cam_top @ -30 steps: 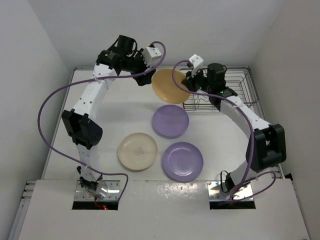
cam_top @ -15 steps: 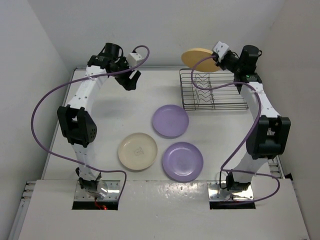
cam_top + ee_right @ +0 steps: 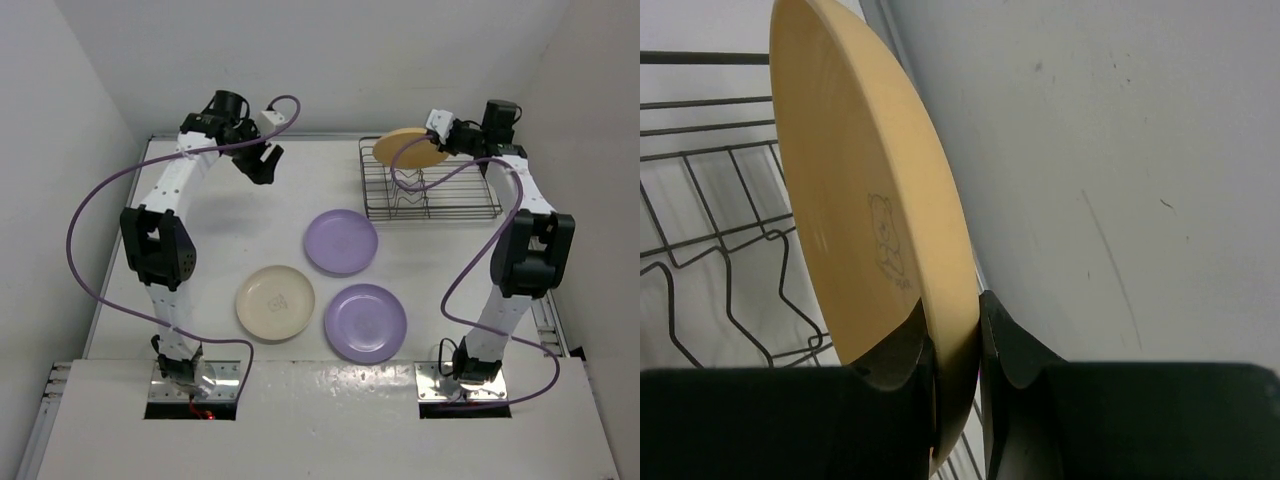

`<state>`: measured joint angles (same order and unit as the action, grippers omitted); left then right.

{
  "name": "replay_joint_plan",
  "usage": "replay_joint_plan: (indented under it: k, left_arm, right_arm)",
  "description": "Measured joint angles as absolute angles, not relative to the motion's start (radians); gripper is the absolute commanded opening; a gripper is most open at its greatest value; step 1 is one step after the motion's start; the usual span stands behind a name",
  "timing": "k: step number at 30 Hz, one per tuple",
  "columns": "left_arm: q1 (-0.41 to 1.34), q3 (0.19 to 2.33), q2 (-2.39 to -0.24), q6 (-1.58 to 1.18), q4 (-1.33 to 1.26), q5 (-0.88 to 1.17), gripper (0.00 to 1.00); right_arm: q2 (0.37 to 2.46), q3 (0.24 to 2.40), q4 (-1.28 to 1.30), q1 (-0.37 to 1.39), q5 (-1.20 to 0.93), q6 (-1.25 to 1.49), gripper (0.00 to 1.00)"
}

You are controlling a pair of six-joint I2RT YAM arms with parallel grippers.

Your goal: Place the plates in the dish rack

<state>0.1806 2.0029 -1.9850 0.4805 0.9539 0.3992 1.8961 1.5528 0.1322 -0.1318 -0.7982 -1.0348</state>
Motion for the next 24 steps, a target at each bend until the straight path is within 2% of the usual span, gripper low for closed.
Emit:
replay_joint_plan:
  k: [12, 13, 14, 16, 19, 22, 24]
  left_arm:
    - [0.167, 1.982, -2.006, 0.477, 0.953, 0.398, 0.77]
    - [0.165, 1.98, -2.006, 0.477, 0.953, 0.398, 0.77]
    - [0.163, 1.978, -2.006, 0.477, 0.953, 0.398, 0.77]
    - [0.159, 1.976, -2.006, 0.477, 0.953, 0.398, 0.77]
    - [0.155, 1.972, -2.007, 0.477, 0.953, 0.398, 0.77]
    - [0.155, 1.96, -2.007, 0.477, 0.947, 0.4, 0.77]
    - [0.155, 1.939, -2.006, 0.477, 0.944, 0.399, 0.77]
  right_arm:
    - [1.957, 1.577, 0.244, -0.109, -0.721, -1.279, 0.01]
    - [1.961, 1.577, 0.248, -0.109, -0.71, -1.293, 0.21]
    - [1.964, 1.576, 0.25, -0.109, -0.706, -1.299, 0.32]
    - [1.965, 1.564, 0.23, -0.109, -0.7, -1.302, 0.41]
    - [1.965, 1.544, 0.165, -0.109, -0.696, -1.273, 0.48]
    - [1.965, 1.502, 0.044, -0.109, -0.69, -1.193, 0.64]
    - [1.965, 1.469, -0.046, -0.108, -0.682, -1.11, 0.67]
